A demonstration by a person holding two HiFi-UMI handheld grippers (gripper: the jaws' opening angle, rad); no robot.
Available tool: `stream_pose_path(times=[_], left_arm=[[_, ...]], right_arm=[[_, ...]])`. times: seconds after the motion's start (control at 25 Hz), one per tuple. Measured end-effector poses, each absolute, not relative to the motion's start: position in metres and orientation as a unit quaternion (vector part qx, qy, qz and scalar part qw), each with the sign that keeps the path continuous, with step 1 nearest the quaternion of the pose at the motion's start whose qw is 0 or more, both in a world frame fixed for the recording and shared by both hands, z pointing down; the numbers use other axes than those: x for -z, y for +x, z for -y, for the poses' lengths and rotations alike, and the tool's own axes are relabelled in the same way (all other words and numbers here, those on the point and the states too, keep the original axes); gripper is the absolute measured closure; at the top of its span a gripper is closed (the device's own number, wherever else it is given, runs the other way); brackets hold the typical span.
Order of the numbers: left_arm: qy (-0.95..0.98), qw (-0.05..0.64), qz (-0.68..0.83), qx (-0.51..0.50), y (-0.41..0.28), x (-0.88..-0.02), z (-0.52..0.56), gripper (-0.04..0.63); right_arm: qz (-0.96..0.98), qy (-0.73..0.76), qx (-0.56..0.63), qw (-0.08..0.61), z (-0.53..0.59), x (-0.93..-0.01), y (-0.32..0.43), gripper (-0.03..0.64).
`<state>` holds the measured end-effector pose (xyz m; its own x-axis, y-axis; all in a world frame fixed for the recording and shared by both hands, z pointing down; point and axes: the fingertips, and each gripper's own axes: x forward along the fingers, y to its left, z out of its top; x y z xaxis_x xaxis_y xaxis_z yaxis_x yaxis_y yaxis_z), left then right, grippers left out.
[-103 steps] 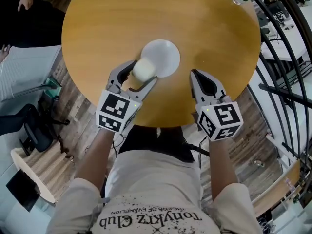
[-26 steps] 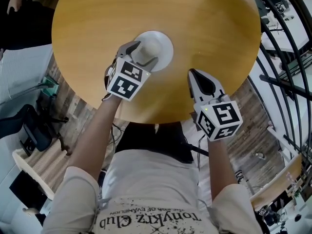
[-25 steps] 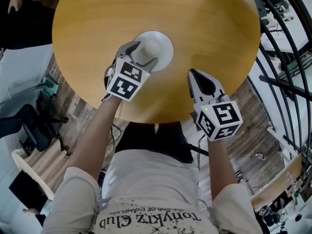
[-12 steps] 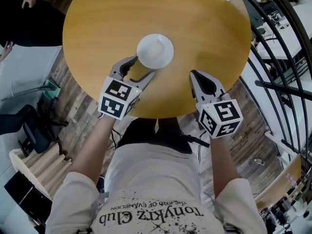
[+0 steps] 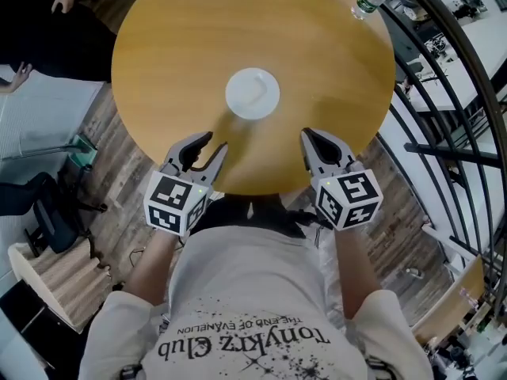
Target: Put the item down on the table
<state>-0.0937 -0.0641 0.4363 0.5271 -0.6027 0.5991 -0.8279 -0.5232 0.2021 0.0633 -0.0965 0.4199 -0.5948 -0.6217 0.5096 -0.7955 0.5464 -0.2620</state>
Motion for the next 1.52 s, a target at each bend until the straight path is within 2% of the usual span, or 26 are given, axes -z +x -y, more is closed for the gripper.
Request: stream_pose_path(times=[0.16,0.28,0.76,1.52], left_arm=[[0.836,0.237,0.444,-0.219,-0.101,-0.424,0.061,0.541],[0.836,0.232,0.446,-0.218,-0.1,-0.418,0.06,0.568],[0.85,0.202,0.441,-0.207,-0.086,-0.39,0.07,0.572],[0.847,0.203,0.435,-0.23,-0.093,-0.394,0.046,0.572]], right_arm=[[0.866,0.404,-0.232,0.182,0.099,-0.41,0.053,0.592],[0.87,0.401,-0.226,0.179,0.1,-0.402,0.048,0.592],[0.88,0.386,-0.212,0.18,0.098,-0.385,0.042,0.592],[0.875,0.396,-0.21,0.184,0.081,-0.385,0.054,0.592]])
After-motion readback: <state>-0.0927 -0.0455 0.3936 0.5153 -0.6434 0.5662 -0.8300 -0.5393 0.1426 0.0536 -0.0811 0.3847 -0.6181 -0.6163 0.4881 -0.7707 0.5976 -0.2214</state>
